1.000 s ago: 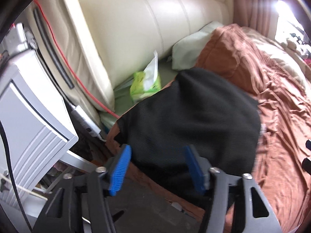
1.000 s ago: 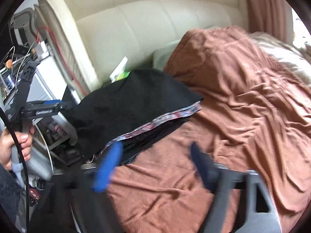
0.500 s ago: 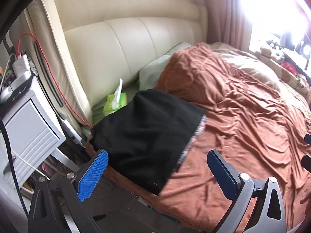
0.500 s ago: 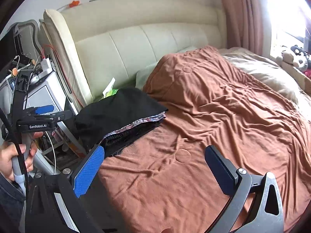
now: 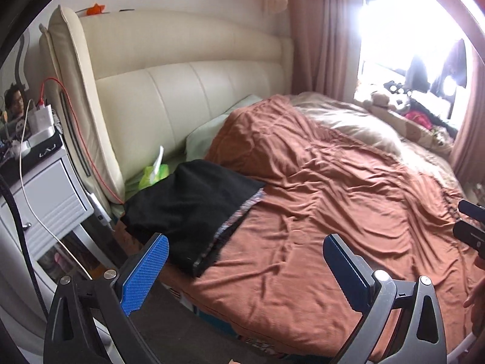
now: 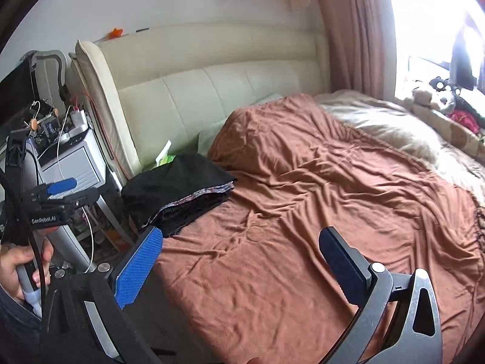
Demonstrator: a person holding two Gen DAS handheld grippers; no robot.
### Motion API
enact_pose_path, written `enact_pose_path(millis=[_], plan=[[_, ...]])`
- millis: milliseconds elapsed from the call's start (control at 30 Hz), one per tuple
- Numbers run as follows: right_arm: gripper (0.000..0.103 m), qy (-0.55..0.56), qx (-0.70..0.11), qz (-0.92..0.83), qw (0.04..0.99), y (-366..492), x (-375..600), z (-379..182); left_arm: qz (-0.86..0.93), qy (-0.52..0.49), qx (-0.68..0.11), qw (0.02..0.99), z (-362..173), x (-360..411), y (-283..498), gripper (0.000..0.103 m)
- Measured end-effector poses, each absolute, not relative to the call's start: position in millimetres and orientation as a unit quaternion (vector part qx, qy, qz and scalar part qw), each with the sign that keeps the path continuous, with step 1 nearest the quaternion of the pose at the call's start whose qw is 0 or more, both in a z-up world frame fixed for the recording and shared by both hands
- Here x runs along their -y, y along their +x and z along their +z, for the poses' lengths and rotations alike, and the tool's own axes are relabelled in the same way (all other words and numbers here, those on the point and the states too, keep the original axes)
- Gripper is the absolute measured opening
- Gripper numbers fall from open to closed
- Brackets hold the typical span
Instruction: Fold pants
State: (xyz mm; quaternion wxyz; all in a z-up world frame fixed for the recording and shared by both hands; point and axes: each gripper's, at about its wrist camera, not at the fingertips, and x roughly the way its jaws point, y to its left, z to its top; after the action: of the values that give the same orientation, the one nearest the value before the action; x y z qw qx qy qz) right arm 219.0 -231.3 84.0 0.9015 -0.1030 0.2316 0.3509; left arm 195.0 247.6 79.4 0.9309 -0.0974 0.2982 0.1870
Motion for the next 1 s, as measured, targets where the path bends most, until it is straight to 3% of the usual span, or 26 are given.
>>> enact_pose_path(millis=[500, 1000], plan=[[0.103, -0.083, -0.196, 0.328, 0.92, 120, 315, 103, 0.126, -0.085, -0.259, 0.954, 99, -167, 125, 0.103], [0.103, -0.072, -0.17, 0.3, 0.936, 44, 375, 82, 0.079, -0.082, -0.229, 0.967, 81, -94, 71, 0.103]])
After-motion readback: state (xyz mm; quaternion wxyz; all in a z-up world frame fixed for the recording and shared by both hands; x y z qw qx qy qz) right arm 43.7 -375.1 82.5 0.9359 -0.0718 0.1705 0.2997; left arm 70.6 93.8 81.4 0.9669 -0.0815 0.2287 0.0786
